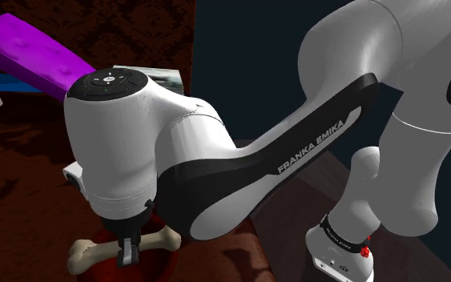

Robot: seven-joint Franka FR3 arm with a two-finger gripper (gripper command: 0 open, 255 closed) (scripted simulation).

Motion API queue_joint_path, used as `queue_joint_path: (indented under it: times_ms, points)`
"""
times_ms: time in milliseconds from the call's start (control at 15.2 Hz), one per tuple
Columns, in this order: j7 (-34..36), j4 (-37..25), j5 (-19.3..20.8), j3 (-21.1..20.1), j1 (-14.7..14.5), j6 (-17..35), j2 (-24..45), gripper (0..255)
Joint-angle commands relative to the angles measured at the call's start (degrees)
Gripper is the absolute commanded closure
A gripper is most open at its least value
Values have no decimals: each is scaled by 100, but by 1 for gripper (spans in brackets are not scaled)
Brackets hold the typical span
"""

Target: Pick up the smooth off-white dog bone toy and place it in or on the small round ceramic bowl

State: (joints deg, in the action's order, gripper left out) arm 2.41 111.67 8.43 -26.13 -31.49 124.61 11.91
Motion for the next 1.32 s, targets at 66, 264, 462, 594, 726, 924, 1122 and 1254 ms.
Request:
queue_joint_path:
  times_ms: [66, 264, 462, 594, 726, 924, 1122, 1254]
  points:
    - [0, 3, 0, 0, 0, 3, -2, 255]
    - [-1, 3, 0, 0, 1, 3, -2, 0]
    - [0, 3, 0, 0, 1, 3, -2, 0]
    - [-78, -171, -118, -32, 23, -331, -186, 0]
    - [-137, -353, -207, -51, 38, -637, -328, 0]
    - [-137, -353, -208, -50, 37, -637, -328, 0]
    - [-137, -353, -208, -50, 37, -637, -328, 0]
    - [-137, -353, -208, -50, 37, -637, -328, 0]
